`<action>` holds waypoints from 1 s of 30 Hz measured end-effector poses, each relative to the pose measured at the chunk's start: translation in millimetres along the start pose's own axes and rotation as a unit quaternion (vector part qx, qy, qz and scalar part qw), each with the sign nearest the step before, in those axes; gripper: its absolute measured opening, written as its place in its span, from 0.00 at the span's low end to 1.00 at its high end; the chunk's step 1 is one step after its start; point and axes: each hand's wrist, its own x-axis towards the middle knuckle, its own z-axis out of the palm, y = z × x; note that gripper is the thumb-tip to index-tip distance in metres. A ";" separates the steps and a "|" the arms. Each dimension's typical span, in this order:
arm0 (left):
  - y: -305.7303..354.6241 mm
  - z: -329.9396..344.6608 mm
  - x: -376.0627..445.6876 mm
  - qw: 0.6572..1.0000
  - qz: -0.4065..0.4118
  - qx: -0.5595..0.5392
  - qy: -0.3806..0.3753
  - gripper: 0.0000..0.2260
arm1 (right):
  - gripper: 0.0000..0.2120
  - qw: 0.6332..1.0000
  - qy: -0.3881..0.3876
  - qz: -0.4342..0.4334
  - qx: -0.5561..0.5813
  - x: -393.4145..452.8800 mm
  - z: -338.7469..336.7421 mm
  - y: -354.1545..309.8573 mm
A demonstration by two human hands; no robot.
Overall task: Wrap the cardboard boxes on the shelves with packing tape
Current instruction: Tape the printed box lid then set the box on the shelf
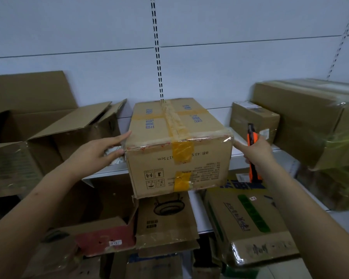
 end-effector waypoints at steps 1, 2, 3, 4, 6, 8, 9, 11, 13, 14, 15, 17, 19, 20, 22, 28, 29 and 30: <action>4.0 2.0 2.2 1.000 0.007 -0.006 0.006 0.26 | 0.28 0.997 0.064 -0.038 0.012 0.2 -4.2 2.3; 9.3 4.6 4.8 1.000 0.013 -0.006 0.016 0.27 | 0.20 0.988 0.126 -0.082 0.034 -1.8 -7.2 2.3; 14.5 8.0 7.8 0.999 0.021 -0.001 0.030 0.27 | 0.13 0.976 0.175 -0.127 0.034 -4.3 -7.5 -0.3; 20.8 11.7 10.5 0.998 0.035 0.008 0.045 0.27 | 0.12 0.966 0.199 -0.167 0.006 -7.1 -6.0 -4.7; 31.5 18.9 13.8 0.994 0.082 0.032 0.068 0.20 | 0.18 0.959 0.184 -0.205 -0.064 -14.0 1.2 -12.6; 32.6 23.3 15.0 0.991 0.109 0.036 0.070 0.18 | 0.20 0.960 0.170 -0.201 -0.097 -16.5 9.0 -12.6; 31.1 24.8 15.2 0.991 0.111 0.039 0.067 0.18 | 0.21 0.958 0.175 -0.208 -0.097 -16.8 10.8 -11.0; 29.7 23.7 17.1 0.992 0.104 0.052 0.056 0.18 | 0.22 0.952 0.173 -0.228 -0.112 -22.2 11.0 -11.2; 30.8 19.2 21.3 0.993 0.093 0.070 0.023 0.17 | 0.21 0.940 0.148 -0.263 -0.160 -34.1 13.4 -13.9; 30.6 17.4 23.1 0.993 0.088 0.077 0.001 0.19 | 0.21 0.931 0.132 -0.278 -0.195 -42.5 17.1 -16.8; 29.6 15.2 24.1 0.994 0.078 0.076 -0.020 0.20 | 0.20 0.922 0.117 -0.293 -0.225 -50.0 22.7 -19.3; 25.7 13.4 24.7 0.995 0.063 0.070 -0.039 0.20 | 0.20 0.906 0.082 -0.323 -0.259 -67.4 38.0 -25.7; 24.3 14.8 24.9 0.996 0.053 0.056 -0.042 0.20 | 0.17 0.899 0.048 -0.349 -0.262 -83.5 58.6 -31.5; 24.9 14.9 25.5 0.997 0.049 0.047 -0.046 0.20 | 0.16 0.895 0.027 -0.362 -0.258 -90.5 70.3 -34.2; 28.3 14.3 26.1 0.997 0.042 0.031 -0.052 0.19 | 0.18 0.882 -0.016 -0.399 -0.250 -104.1 94.3 -41.2; 28.7 21.5 27.0 0.992 -0.035 -0.122 -0.003 0.29 | 0.22 0.894 -0.025 -0.370 -0.252 -102.0 111.7 -52.5; 30.2 21.7 25.7 0.986 -0.034 -0.160 -0.010 0.31 | 0.23 0.895 -0.020 -0.360 -0.263 -98.3 106.4 -51.5; 32.5 21.7 24.0 0.982 -0.022 -0.185 -0.027 0.32 | 0.24 0.898 -0.016 -0.348 -0.268 -94.9 101.0 -50.1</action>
